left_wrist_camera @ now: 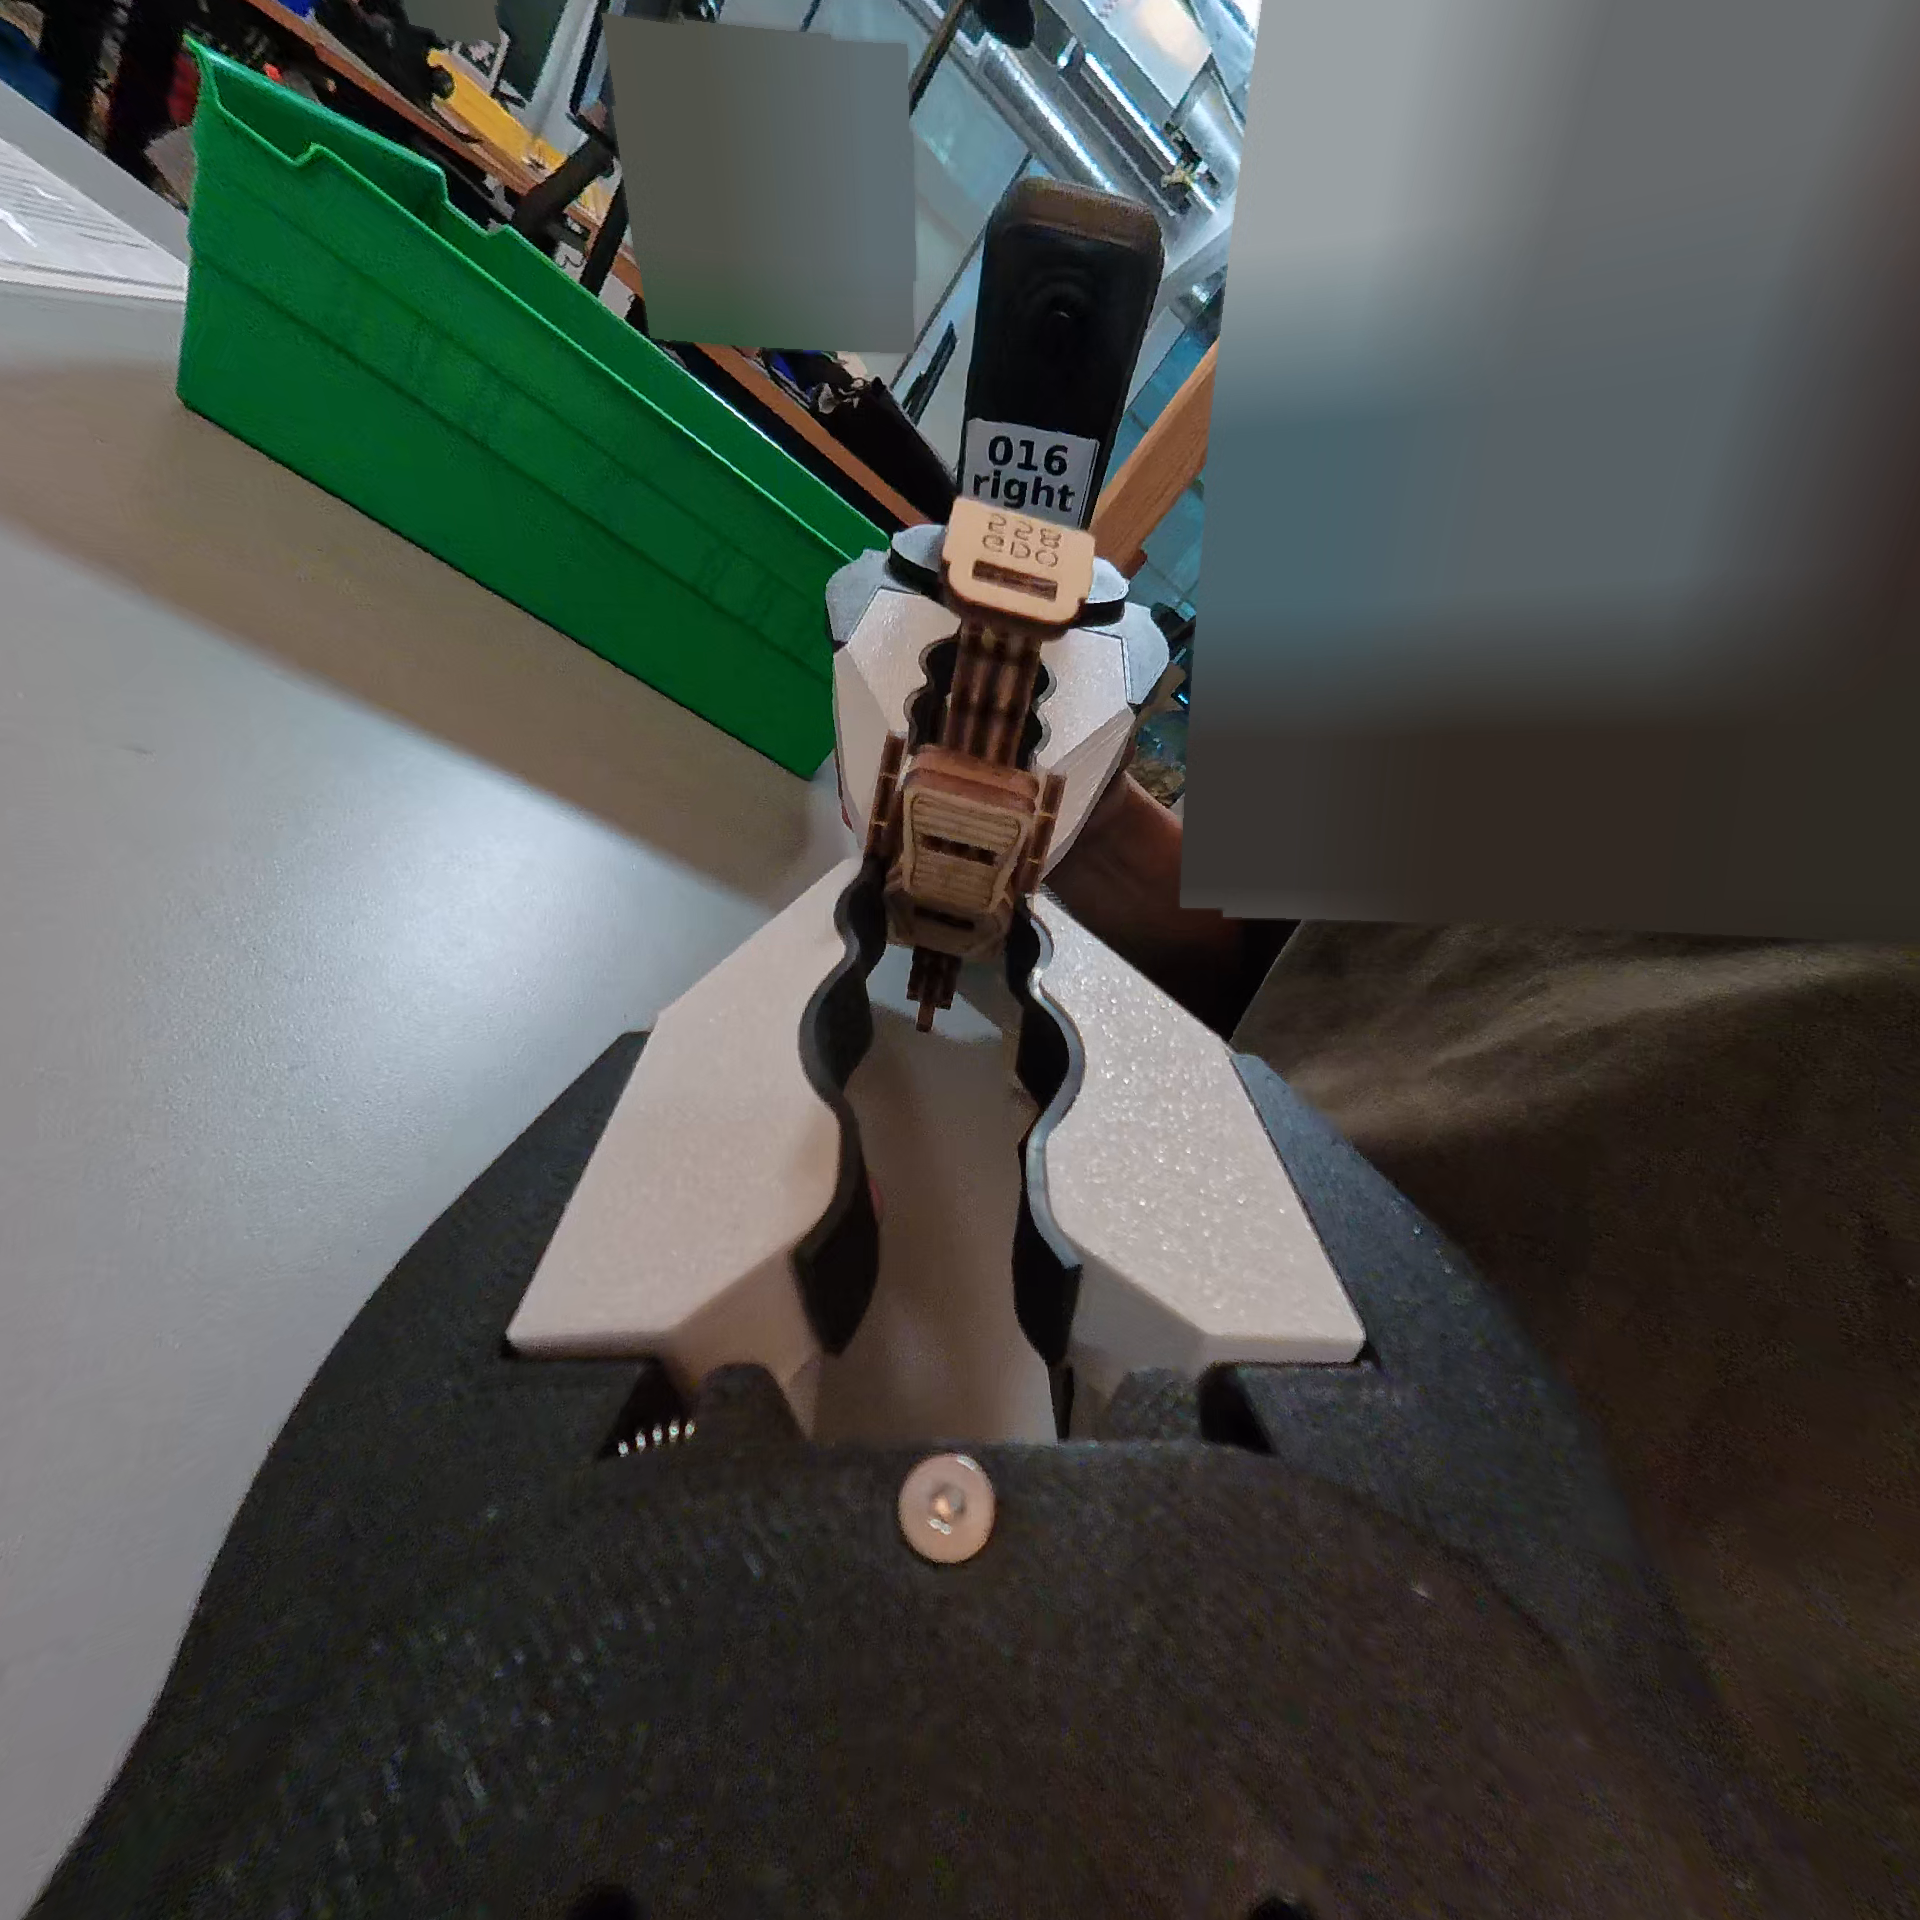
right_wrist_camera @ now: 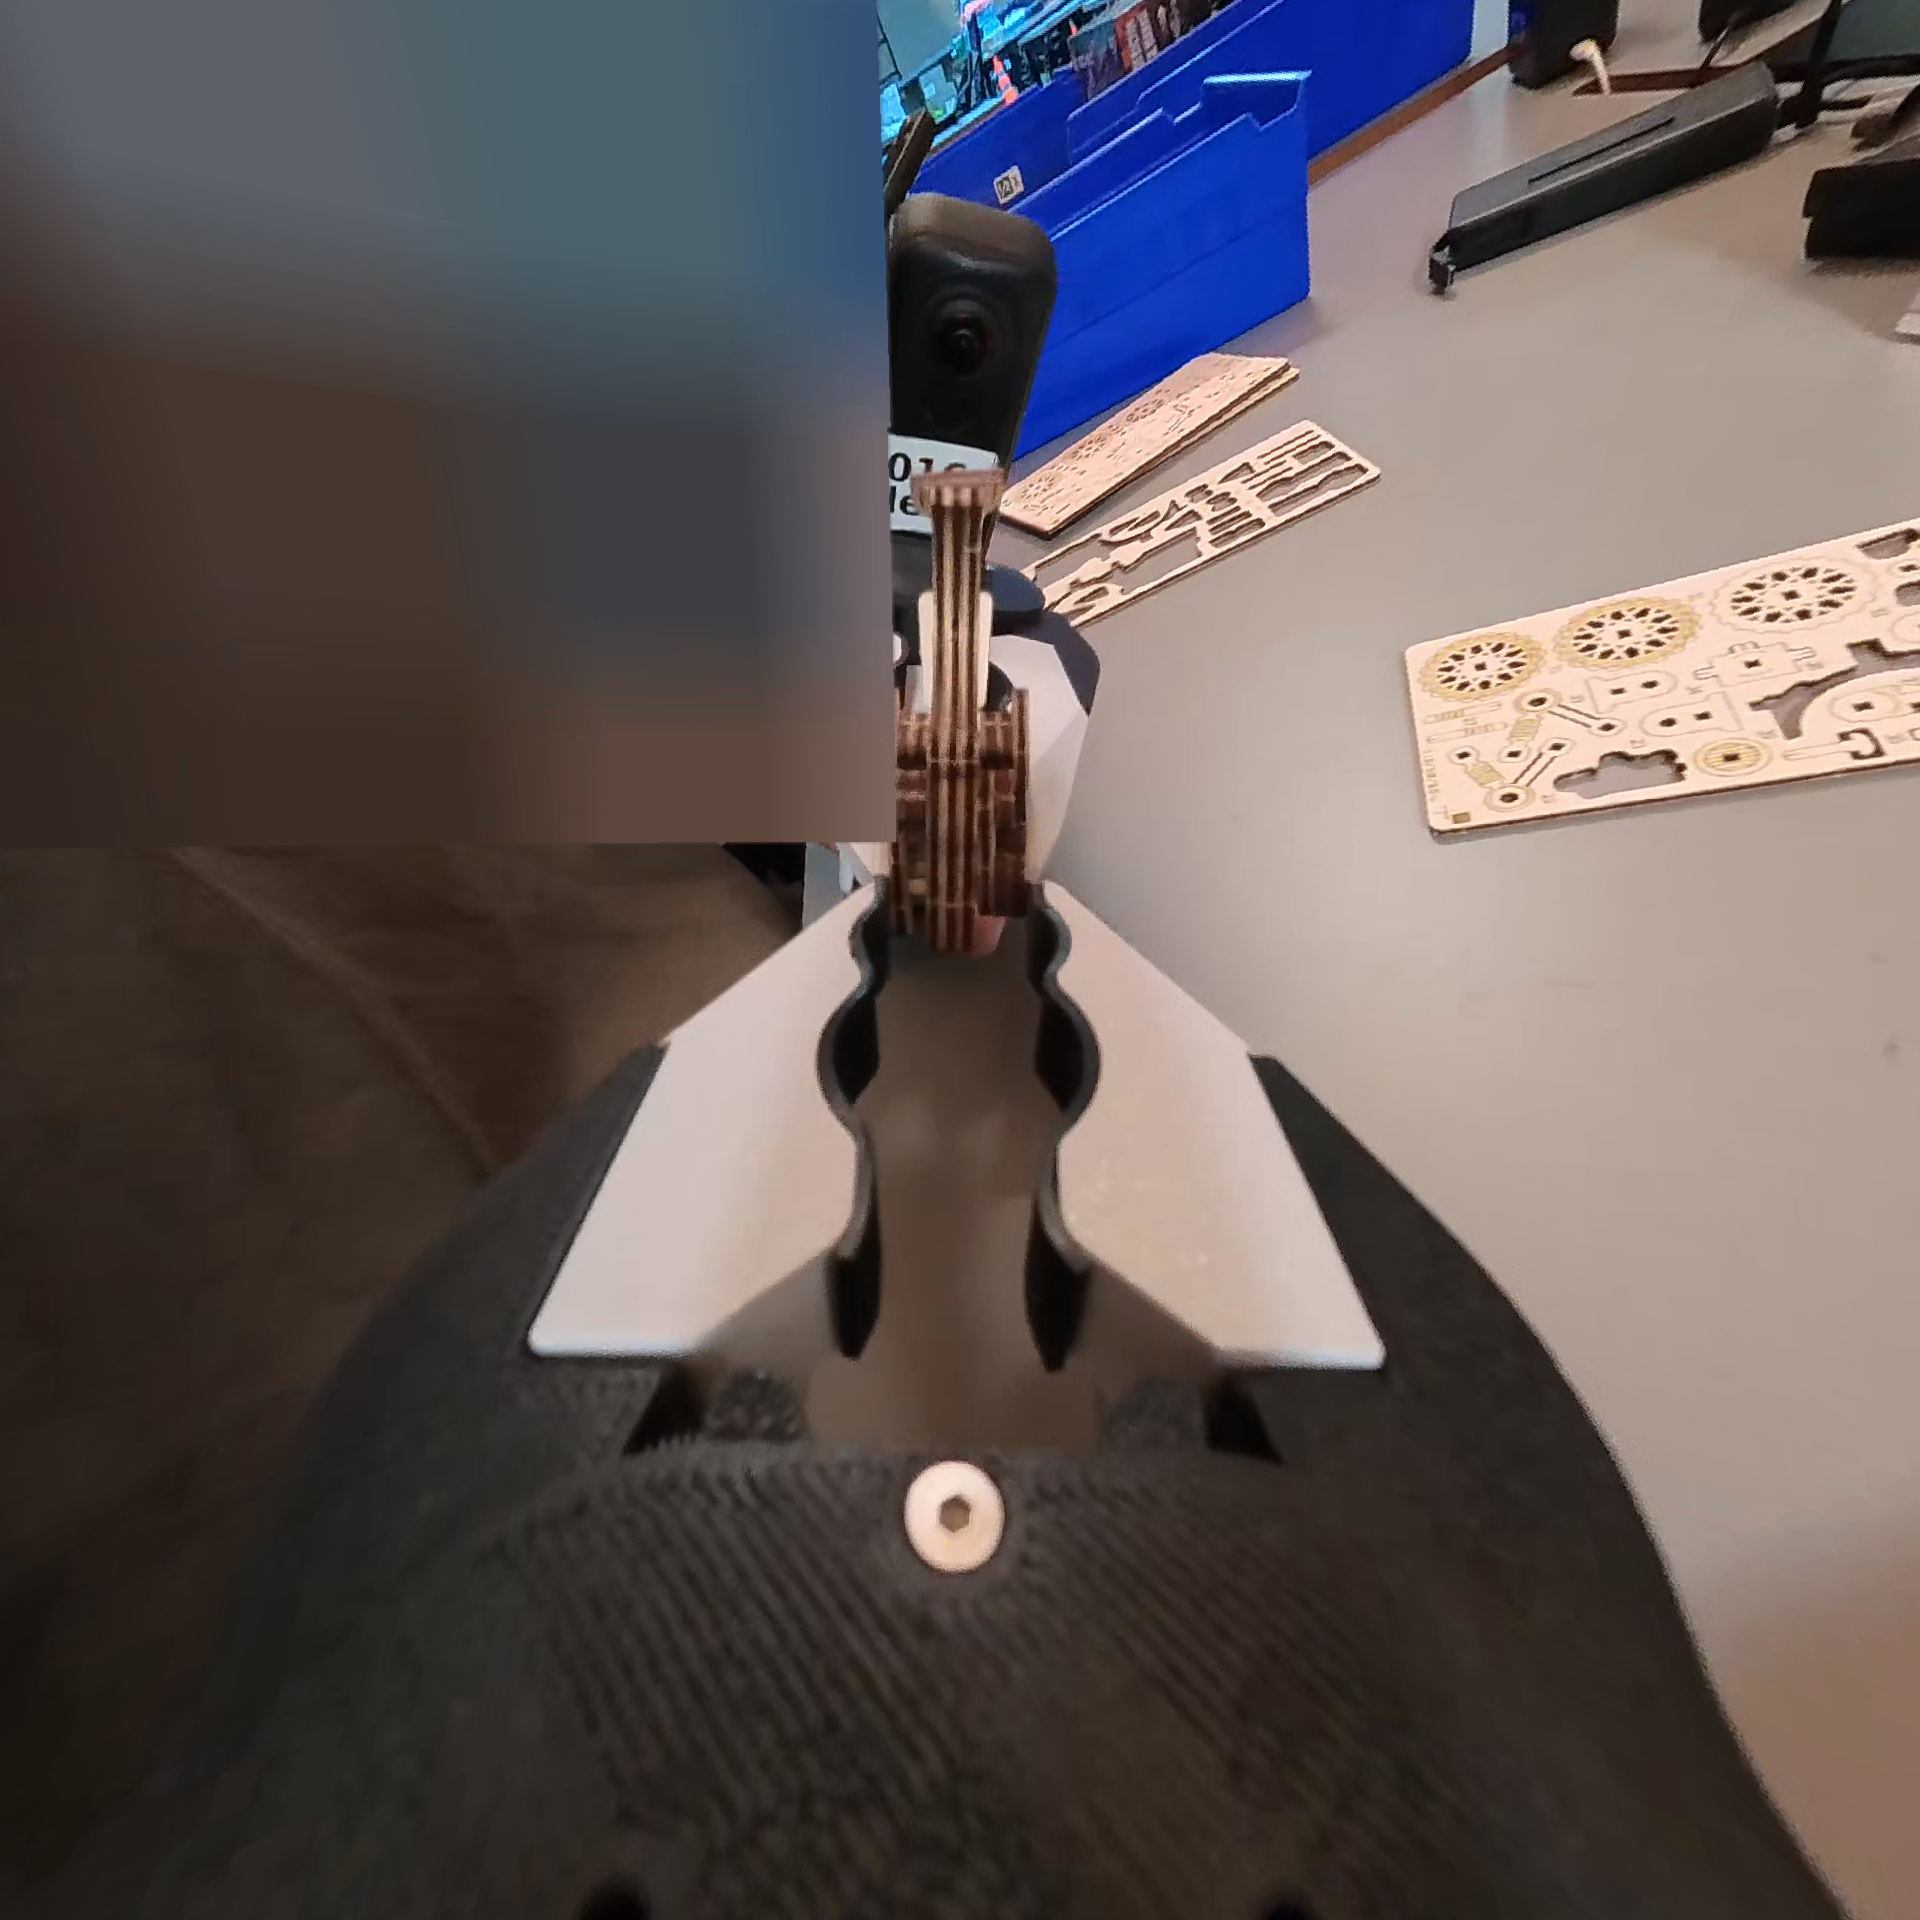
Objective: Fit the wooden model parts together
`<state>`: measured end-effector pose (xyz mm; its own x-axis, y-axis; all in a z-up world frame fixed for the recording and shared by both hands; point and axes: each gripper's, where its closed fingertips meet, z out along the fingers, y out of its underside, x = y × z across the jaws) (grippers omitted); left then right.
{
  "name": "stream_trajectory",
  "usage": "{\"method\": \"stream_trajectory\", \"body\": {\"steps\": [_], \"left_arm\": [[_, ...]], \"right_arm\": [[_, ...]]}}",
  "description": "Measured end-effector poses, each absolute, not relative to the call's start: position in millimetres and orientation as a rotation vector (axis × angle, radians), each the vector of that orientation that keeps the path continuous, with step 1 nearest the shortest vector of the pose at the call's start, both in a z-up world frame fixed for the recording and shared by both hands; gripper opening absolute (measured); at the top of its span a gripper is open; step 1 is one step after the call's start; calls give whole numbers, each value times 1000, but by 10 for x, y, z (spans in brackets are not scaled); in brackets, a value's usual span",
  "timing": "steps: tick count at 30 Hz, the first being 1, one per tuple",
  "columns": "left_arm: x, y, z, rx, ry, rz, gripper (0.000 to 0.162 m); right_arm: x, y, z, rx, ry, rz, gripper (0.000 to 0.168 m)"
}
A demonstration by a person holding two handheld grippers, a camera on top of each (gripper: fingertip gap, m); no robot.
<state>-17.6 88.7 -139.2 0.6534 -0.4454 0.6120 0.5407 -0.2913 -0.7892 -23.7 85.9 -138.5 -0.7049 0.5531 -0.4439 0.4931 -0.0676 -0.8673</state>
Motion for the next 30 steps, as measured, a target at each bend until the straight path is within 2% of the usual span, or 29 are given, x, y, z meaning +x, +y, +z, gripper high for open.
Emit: {"method": "stream_trajectory", "body": {"steps": [30], "left_arm": [[-244,932,-1473,-1643,-154,-945,23]], "right_arm": [[-298,913,-1468,-1343,-2110,1817,22]]}}
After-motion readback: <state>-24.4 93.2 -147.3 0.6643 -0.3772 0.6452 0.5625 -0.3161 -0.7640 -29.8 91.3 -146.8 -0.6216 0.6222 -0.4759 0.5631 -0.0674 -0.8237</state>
